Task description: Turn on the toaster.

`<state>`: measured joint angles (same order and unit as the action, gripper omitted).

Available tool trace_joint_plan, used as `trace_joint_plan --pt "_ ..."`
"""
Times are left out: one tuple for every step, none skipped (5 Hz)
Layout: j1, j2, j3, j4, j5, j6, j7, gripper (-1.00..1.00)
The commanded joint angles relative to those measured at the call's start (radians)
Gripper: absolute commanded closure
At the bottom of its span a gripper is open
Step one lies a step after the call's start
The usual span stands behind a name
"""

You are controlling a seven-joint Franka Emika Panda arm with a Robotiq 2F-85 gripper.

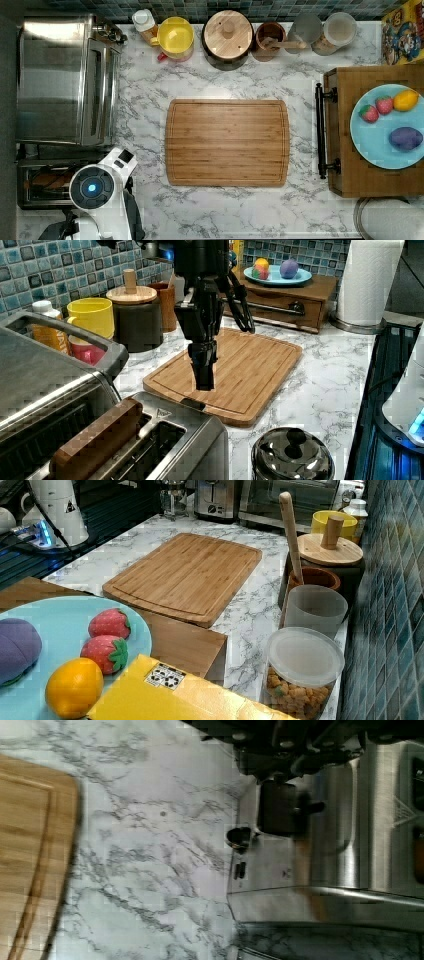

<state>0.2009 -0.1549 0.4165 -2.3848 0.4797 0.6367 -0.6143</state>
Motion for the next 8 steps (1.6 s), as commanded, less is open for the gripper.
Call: trace_joint_plan --pt "0.022 0.081 0.065 0.098 -0.041 0.056 0.155 1.0" --pt "0.009 0.146 0.078 0.132 -0.121 0.089 0.256 1.0" --pt "-0.013 0.235 0.078 0.19 -0.218 0.087 0.376 1.0" --pt "-0.015 0.289 0.053 0.228 -0.261 0.086 0.445 1.0" --pt "-0.015 0.325 0.023 0.241 -0.254 0.073 0.464 1.0" --pt "-0.034 0.325 -0.001 0.21 -0.205 0.031 0.404 1.0" --pt "-0.03 0.278 0.017 0.106 -0.149 0.067 0.298 1.0" --pt "-0.035 0.311 0.011 0.054 -0.122 0.085 0.243 1.0"
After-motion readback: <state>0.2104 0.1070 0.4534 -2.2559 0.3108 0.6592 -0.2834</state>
